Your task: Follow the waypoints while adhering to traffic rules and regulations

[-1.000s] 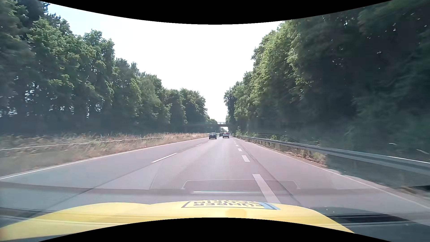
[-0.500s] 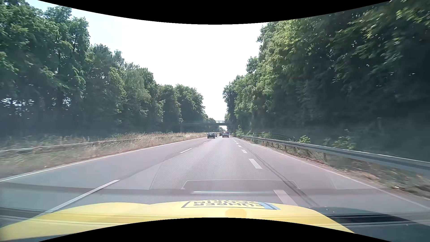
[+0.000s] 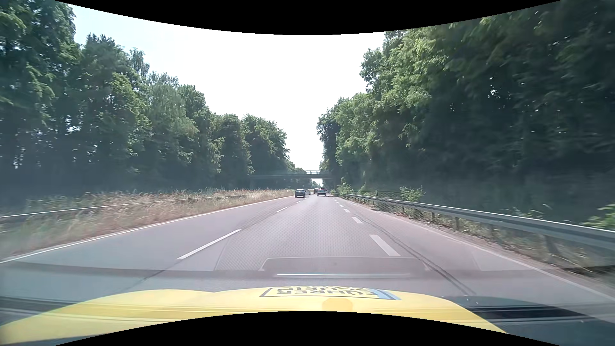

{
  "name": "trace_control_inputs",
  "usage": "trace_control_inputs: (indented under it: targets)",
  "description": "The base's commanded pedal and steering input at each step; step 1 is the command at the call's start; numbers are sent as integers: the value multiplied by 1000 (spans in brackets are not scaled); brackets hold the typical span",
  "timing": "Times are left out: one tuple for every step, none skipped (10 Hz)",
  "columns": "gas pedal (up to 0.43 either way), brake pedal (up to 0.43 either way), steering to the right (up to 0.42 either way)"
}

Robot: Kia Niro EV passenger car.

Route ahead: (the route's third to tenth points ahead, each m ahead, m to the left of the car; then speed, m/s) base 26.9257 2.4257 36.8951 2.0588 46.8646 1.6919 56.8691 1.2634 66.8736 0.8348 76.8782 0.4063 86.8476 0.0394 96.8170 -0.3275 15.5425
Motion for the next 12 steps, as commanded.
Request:
trace_control_inputs:
  targets:
    - [47,0,4]
    - [59,0,4]
    - [59,0,4]
    - [59,0,3]
    - [87,0,4]
    - [87,0,3]
    - [87,0,4]
    - [87,0,4]
    - [98,0,4]
    - [98,0,3]
    - [98,0,4]
    - [98,0,4]
